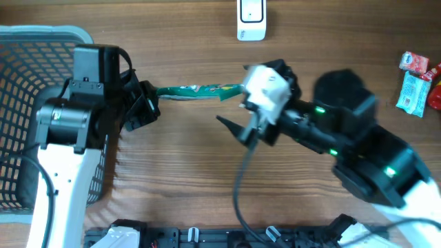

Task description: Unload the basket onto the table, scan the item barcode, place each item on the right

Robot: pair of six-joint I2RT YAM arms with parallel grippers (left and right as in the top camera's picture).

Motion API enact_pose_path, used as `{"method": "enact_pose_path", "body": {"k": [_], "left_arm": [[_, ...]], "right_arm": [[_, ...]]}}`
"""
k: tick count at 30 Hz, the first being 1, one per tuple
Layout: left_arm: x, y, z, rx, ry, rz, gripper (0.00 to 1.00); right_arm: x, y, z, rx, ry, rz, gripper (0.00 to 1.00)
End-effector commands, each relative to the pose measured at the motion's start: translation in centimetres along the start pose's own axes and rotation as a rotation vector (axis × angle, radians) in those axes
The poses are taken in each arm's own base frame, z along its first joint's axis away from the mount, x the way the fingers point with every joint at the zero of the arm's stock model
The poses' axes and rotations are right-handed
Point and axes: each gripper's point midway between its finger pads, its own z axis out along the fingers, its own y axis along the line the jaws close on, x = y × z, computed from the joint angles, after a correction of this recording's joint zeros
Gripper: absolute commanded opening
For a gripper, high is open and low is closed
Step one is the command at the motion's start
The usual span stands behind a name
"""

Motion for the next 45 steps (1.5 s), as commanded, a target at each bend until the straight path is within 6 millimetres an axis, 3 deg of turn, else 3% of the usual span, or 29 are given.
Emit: {"method": "enact_pose_path", "body": {"k": [1,5,11,15,19,24,33,37,41,45], "left_arm": [[-1.2,-0.5,1.6,-0.019,-0.078,0.109,0.04],[-2.4,-0.9,3.1,-0.046,-0.143,0.19,0.04],[-3.0,-0.9,5.0,-0.102,-0.167,0.322,0.04],[-3.2,-0.9,5.4,-0.121,-0.173,0.411,0.04],[-2.7,-0.9,5.5,-0.12,-0.159,0.514,0.04],[-1.8,-1.2,5.7,-0.094,-0.172,0.604,0.04],[0.0,-1.1,6.0,-0.058,-0.169,0.661,0.04],[0.6,-0.7,6.0,-0.062,-0.15,0.673,0.04],[0.6,-0.8,5.5,-0.049,-0.145,0.671,0.04],[0.3,-1.4,4.3,-0.012,-0.147,0.656,0.04]], "right_arm": [[2.9,0.2,4.1,0.023,0.14,-0.033,1.0],[3.9,0.7,5.4,0.111,0.22,-0.109,1.0],[3.6,-0.2,4.8,0.283,0.268,-0.201,1.0],[3.2,0.0,5.3,0.271,0.251,-0.201,1.0],[4.2,0.3,6.9,0.254,0.286,-0.227,1.0],[5.2,3.2,9.1,0.095,0.29,-0.222,1.0],[6.2,4.8,10.1,-0.005,0.298,-0.178,1.0],[8.0,4.7,11.4,-0.013,0.355,-0.173,0.9],[9.2,4.3,12.2,-0.008,0.391,-0.155,0.62],[9.6,2.5,11.8,0.039,0.398,-0.057,0.36]]}}
